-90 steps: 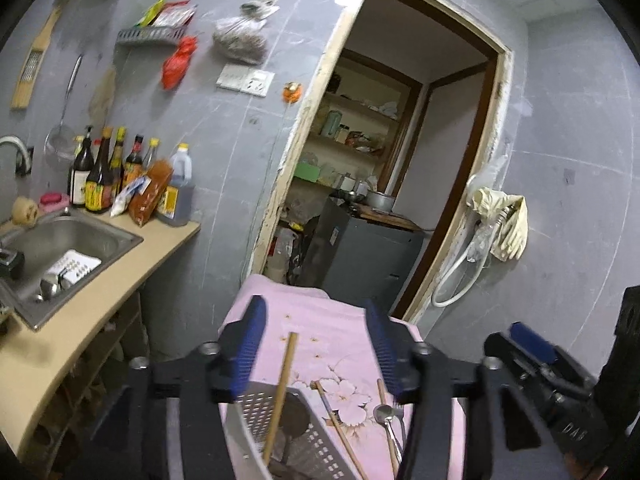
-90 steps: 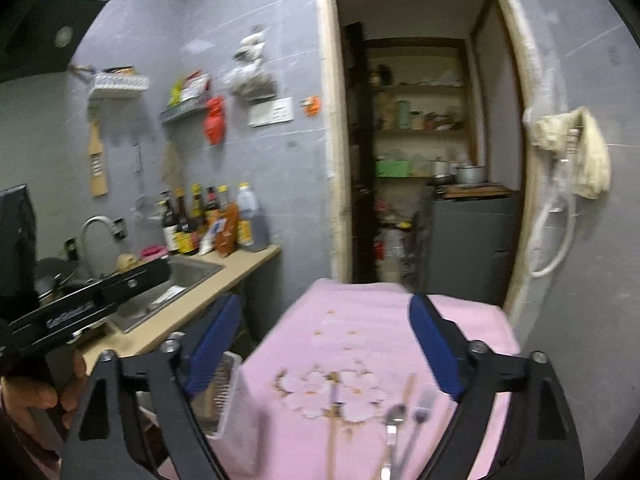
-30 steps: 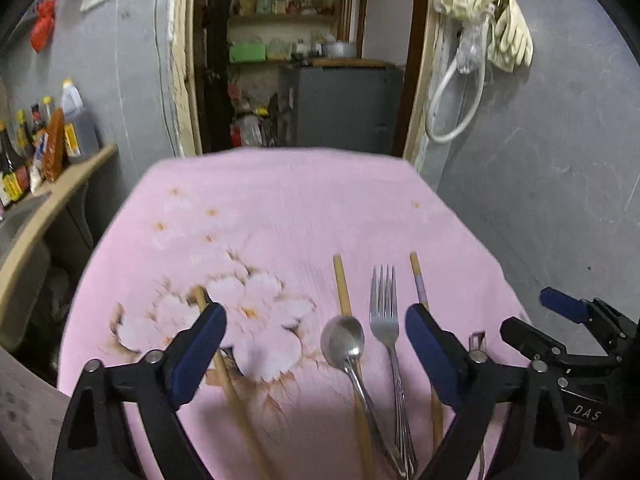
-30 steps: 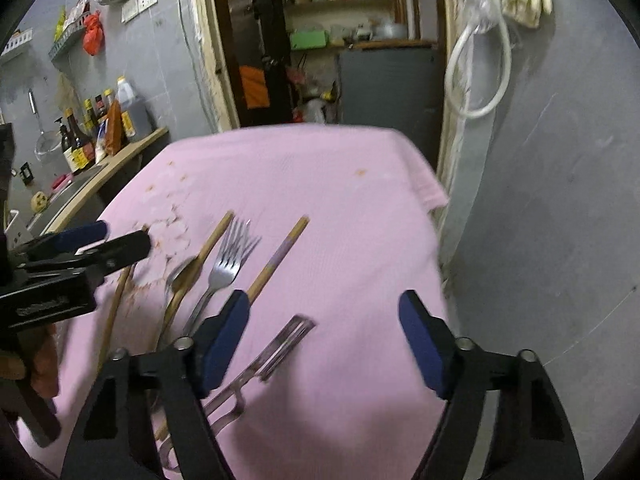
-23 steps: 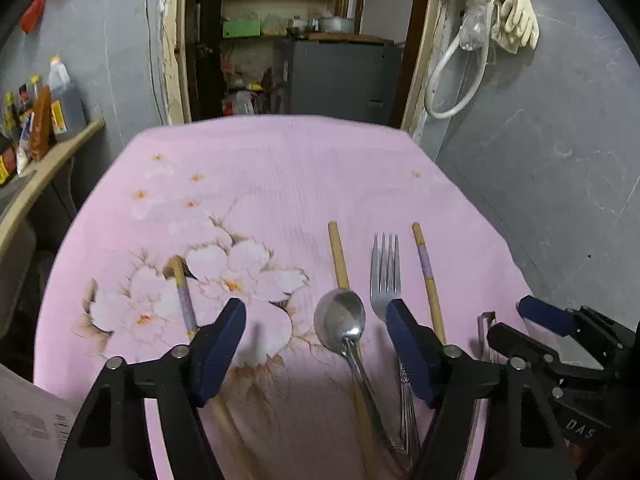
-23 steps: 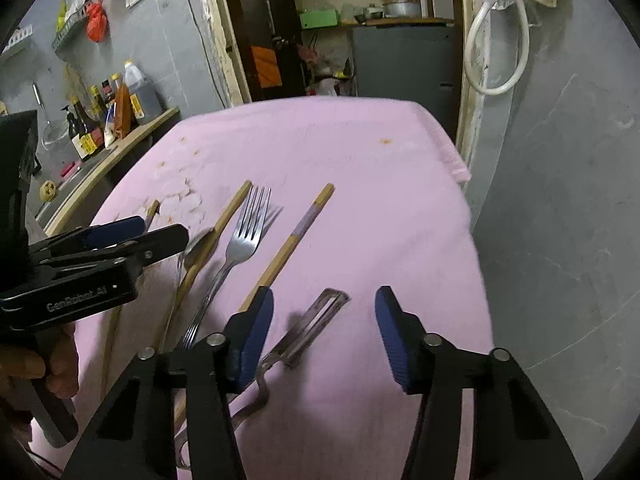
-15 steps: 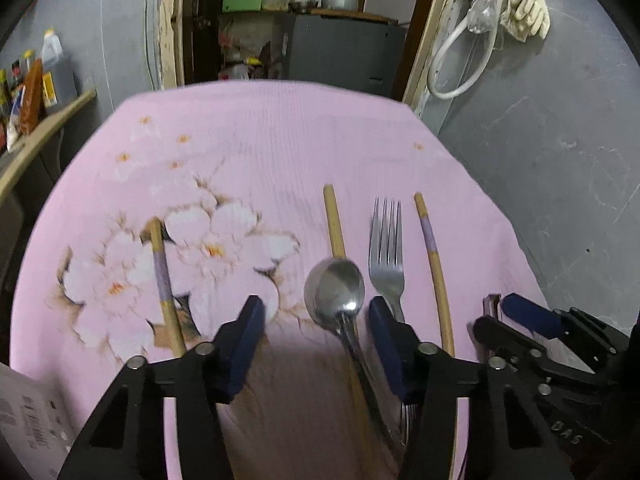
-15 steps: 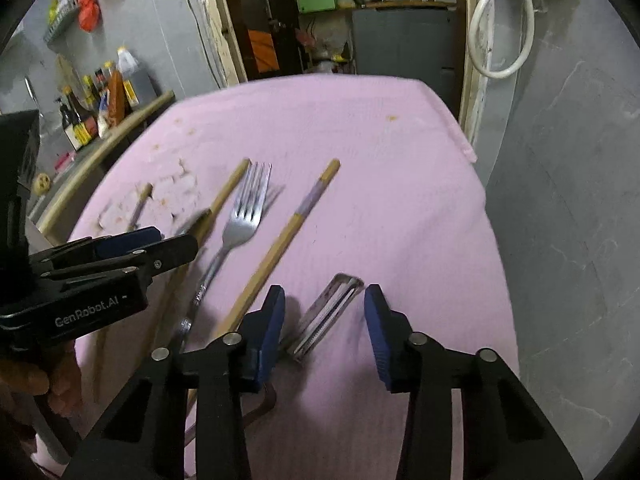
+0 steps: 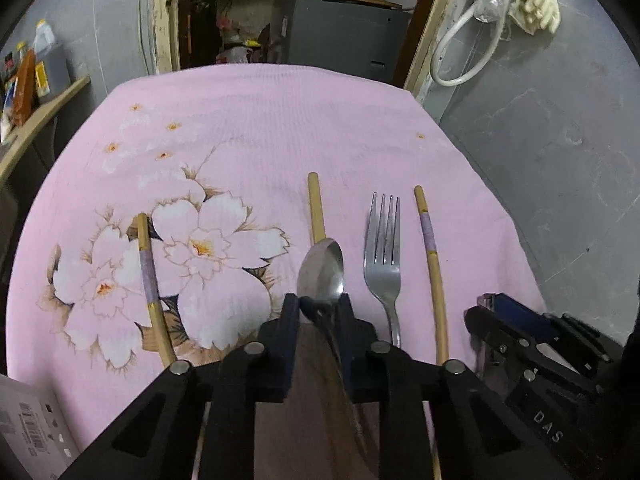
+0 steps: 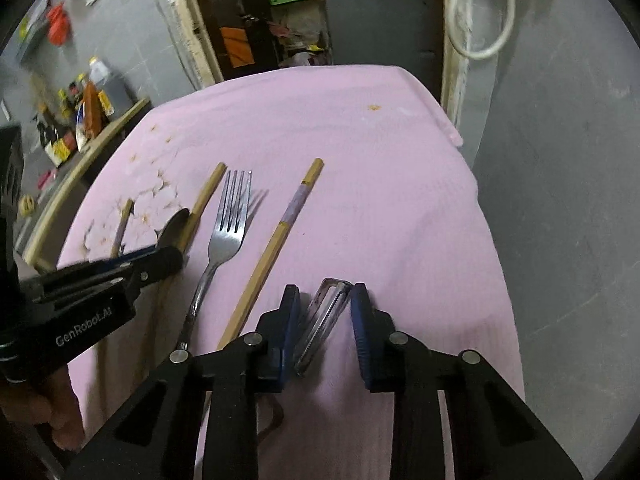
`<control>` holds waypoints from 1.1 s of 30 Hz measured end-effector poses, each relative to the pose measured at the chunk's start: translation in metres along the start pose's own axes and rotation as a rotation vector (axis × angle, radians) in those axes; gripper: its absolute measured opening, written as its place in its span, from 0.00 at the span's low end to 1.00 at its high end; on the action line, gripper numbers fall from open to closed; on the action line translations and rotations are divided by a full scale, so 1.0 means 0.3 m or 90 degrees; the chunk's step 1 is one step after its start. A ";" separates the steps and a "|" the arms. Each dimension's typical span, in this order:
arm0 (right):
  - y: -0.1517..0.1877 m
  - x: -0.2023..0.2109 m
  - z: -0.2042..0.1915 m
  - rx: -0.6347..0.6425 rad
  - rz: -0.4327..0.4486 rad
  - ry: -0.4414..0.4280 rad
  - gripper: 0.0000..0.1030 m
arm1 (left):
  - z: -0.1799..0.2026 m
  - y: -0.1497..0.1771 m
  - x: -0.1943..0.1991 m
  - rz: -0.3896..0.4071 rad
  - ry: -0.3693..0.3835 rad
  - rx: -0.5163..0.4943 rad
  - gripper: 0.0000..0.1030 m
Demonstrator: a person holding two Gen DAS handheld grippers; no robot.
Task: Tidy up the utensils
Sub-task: 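Grasp the metal spoon with the left tool while the right tool grasps the peeler, then carry the spoon and peeler up to the white holder and release them inside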
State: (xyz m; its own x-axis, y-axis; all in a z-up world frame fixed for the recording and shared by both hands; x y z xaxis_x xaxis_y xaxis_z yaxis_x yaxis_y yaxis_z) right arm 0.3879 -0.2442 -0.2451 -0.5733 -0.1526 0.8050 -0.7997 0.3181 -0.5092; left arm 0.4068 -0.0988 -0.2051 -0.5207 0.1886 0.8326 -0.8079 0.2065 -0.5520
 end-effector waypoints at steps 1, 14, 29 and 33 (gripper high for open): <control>-0.003 0.000 0.005 -0.011 -0.005 -0.009 0.20 | -0.005 -0.002 0.002 -0.001 0.004 0.007 0.13; 0.000 0.168 0.000 -0.051 0.050 -0.088 0.15 | -0.062 0.018 0.185 0.072 0.029 0.044 0.04; 0.041 0.426 -0.075 0.005 0.132 -0.115 0.11 | -0.050 0.098 0.371 0.128 0.081 0.048 0.02; 0.051 0.505 -0.121 0.032 0.168 -0.119 0.11 | -0.060 0.083 0.483 0.177 0.095 0.057 0.02</control>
State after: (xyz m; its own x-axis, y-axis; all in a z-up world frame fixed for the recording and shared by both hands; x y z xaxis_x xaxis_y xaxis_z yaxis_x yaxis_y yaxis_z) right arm 0.2952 -0.2285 -0.1199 -0.7816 -0.2420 0.5750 -0.6237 0.3236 -0.7116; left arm 0.3163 -0.0489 -0.0990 -0.6839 0.3667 0.6308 -0.6648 0.0431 -0.7458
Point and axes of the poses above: each gripper's, at about its wrist camera, not at the fingertips, and x roughly against the way its jaws point, z to its right, y to its underside, the point moved 3 cm from there along -x, roughly the way its jaws point, and after that the axes turned 13 degrees about -x, right-handed, at the moved point
